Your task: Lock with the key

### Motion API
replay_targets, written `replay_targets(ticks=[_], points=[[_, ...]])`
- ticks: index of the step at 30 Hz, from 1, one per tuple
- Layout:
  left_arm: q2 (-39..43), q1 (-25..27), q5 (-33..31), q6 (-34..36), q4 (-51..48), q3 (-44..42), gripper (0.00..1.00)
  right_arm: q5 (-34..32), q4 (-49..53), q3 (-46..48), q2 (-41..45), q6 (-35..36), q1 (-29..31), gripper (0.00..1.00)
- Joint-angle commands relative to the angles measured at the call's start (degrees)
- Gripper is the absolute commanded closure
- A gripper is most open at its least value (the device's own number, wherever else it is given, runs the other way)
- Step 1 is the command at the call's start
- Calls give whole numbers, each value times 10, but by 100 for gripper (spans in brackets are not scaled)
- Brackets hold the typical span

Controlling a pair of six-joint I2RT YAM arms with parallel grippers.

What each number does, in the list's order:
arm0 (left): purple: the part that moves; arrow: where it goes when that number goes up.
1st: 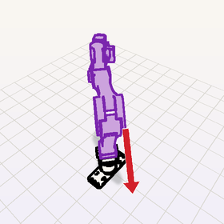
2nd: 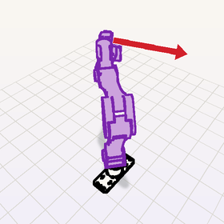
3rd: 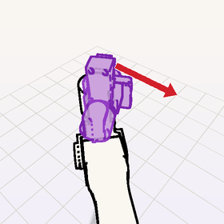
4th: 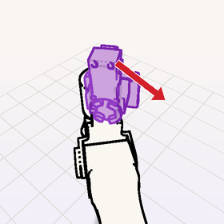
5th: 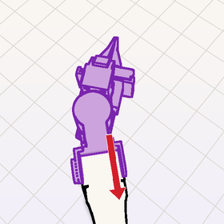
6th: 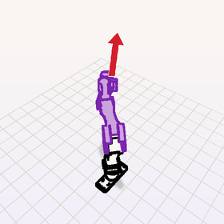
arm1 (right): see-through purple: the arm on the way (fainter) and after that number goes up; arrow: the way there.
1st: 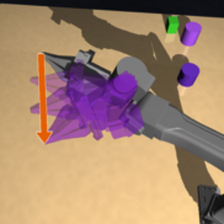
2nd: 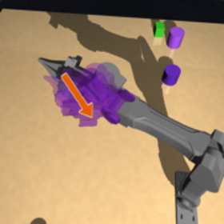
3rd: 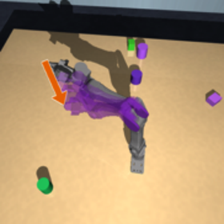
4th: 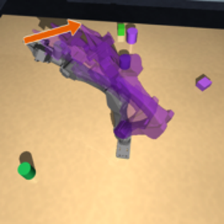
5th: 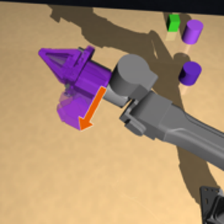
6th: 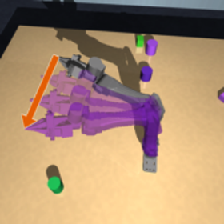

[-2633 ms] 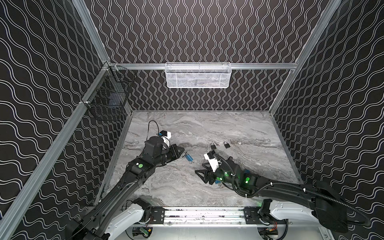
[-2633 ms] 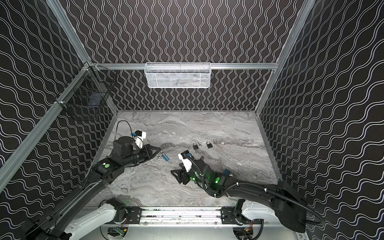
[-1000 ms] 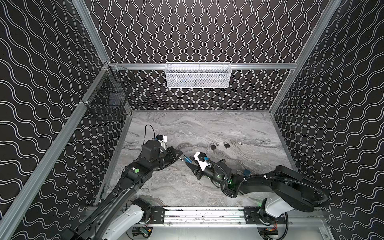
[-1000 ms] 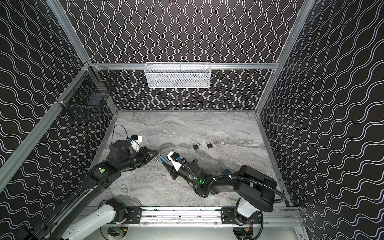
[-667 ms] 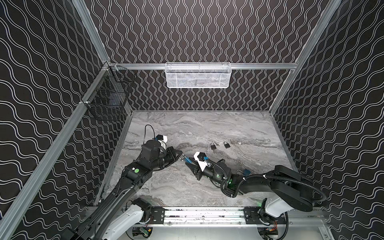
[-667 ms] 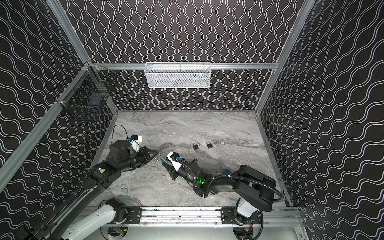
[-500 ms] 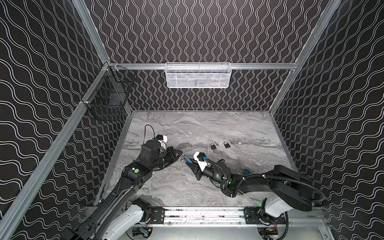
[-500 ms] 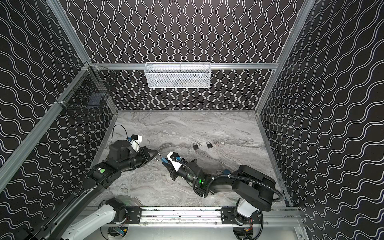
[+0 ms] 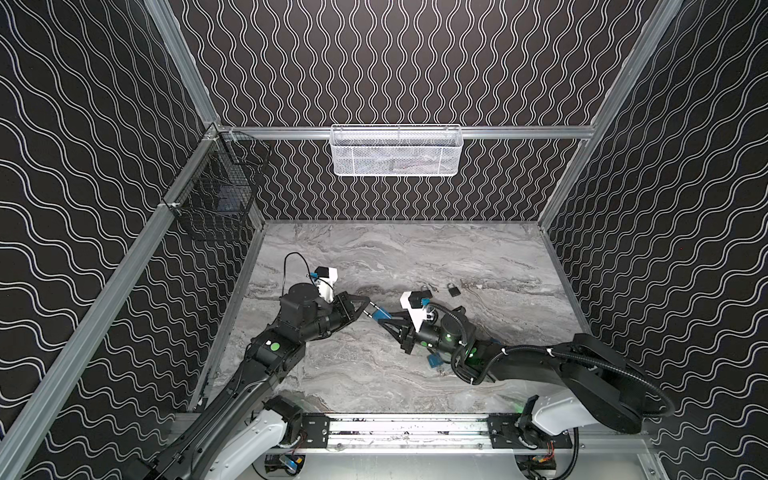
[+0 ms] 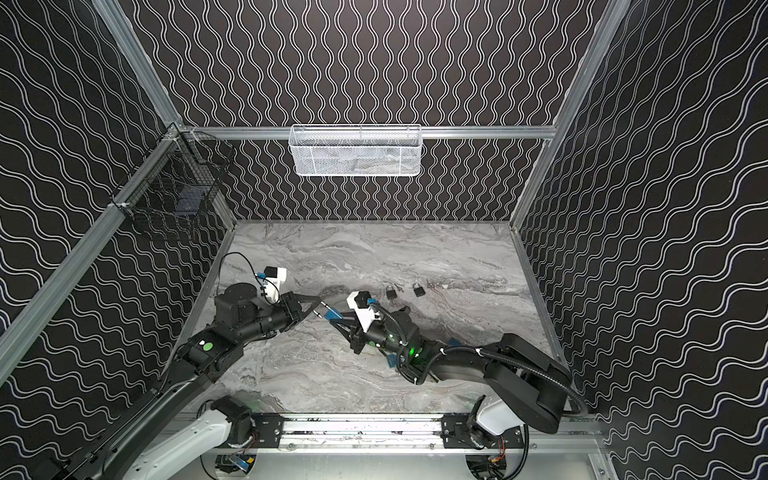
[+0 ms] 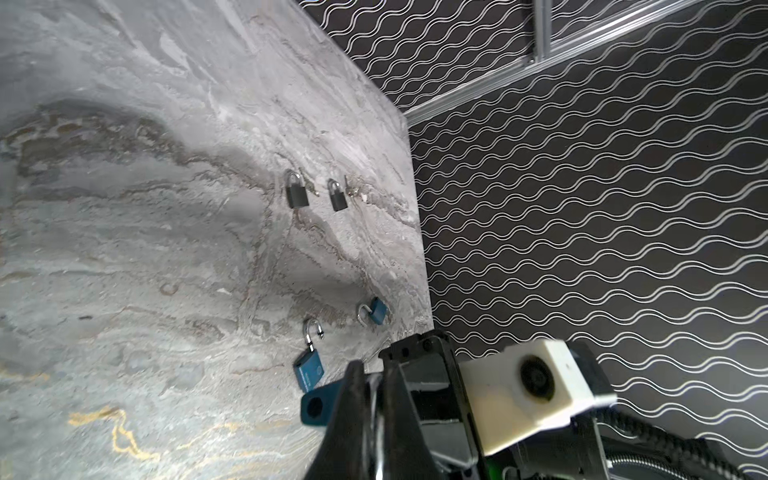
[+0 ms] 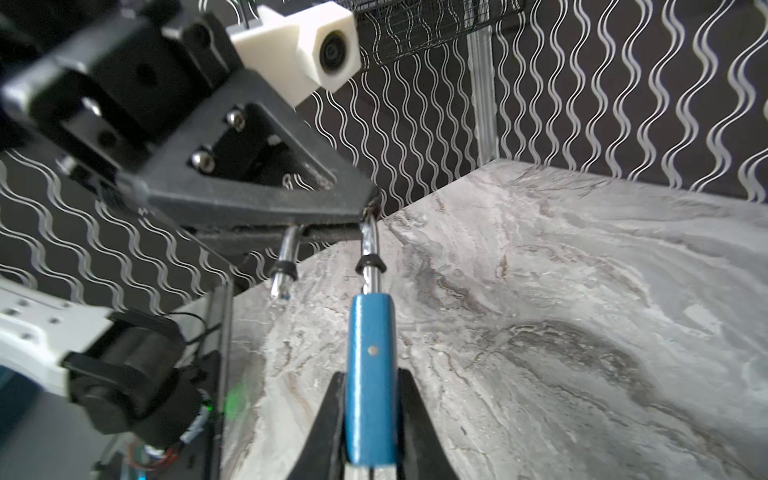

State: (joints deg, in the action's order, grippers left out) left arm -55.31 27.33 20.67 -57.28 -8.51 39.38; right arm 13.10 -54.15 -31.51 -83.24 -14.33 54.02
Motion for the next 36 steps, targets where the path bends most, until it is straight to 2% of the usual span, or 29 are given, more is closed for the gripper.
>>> replay_targets(ticks=[1,9,13,18,23,28,36], points=[[-6,-1,11,49,29,-14,100,34,-28,-13,26,-112,-33,100],[-53,-1,53,102,120,-44,100,141,49,-54,61,-282,-96,100],[-66,-1,62,116,151,-54,100,160,102,-82,69,-323,-98,100],[-73,-1,66,129,164,-60,100,169,108,-79,76,-387,-109,100],[-78,-2,74,131,177,-69,100,156,128,-78,82,-407,-113,100],[-77,-2,72,145,166,-70,100,166,96,-72,73,-446,-118,100],[-82,-1,67,154,169,-75,100,164,128,-89,72,-456,-118,100]])
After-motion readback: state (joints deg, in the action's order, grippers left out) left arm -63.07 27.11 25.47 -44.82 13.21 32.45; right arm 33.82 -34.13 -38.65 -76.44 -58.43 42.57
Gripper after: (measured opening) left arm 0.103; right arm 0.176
